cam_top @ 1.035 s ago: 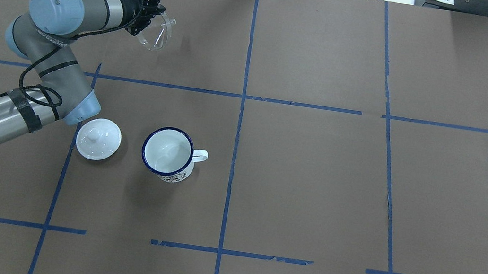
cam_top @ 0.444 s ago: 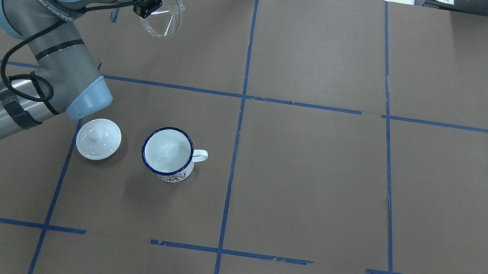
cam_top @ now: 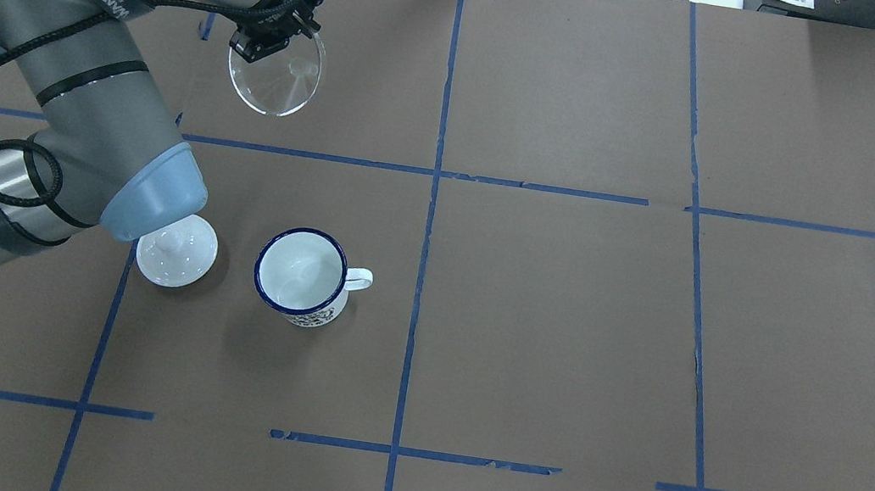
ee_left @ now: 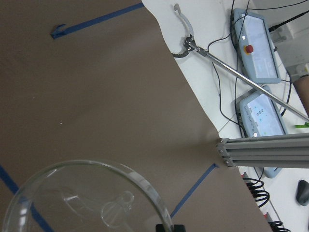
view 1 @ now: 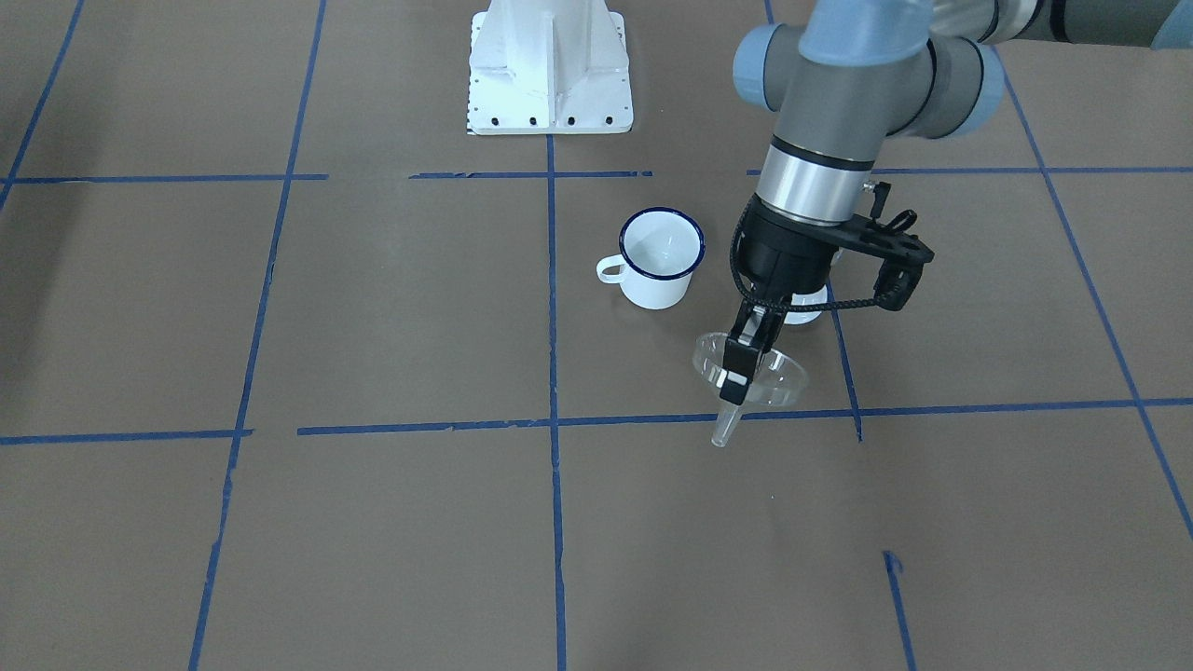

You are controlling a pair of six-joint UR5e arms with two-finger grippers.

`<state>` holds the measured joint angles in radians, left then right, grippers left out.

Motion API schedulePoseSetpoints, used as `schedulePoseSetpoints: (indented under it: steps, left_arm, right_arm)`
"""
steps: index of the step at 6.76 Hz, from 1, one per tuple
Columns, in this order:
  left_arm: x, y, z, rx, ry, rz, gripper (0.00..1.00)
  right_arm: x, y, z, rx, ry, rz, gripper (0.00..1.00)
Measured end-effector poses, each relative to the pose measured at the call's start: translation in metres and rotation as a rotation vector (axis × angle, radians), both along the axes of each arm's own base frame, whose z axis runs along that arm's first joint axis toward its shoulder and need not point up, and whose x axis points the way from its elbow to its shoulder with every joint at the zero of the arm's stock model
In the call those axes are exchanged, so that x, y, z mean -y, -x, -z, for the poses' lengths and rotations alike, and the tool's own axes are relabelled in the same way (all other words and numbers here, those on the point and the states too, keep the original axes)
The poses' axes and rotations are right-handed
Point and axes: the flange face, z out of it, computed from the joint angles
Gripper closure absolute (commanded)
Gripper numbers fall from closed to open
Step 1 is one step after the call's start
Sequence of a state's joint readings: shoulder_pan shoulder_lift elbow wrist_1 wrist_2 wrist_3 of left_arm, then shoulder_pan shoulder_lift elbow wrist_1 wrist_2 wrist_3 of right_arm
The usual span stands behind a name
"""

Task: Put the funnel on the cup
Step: 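Carry the funnel over the open mug and lower it in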

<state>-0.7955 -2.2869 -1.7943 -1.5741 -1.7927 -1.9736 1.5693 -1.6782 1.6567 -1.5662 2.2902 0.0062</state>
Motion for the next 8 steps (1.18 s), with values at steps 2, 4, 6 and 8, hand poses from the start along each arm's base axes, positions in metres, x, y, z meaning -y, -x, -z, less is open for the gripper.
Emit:
schedulePoseSetpoints:
  steps: [2, 4, 6, 8]
  left_arm:
    - [-0.049, -0.024, 0.015, 0.125, 0.103, -0.187, 1.0]
    - [-0.085, -0.059, 0.02, 0.194, 0.185, -0.31, 1.0]
    - [-0.105, -0.086, 0.018, 0.216, 0.194, -0.398, 1.0]
    - [-0.1, -0.101, 0.014, 0.232, 0.174, -0.437, 1.0]
  right_arm:
    - [0.0, 0.0, 0.0, 0.0, 0.0, 0.0, 0.0]
    - [0.0, 0.0, 0.0, 0.0, 0.0, 0.0, 0.0]
    - [0.0, 0.0, 0.0, 0.0, 0.0, 0.0, 0.0]
    - [0.0, 0.0, 0.0, 0.0, 0.0, 0.0, 0.0]
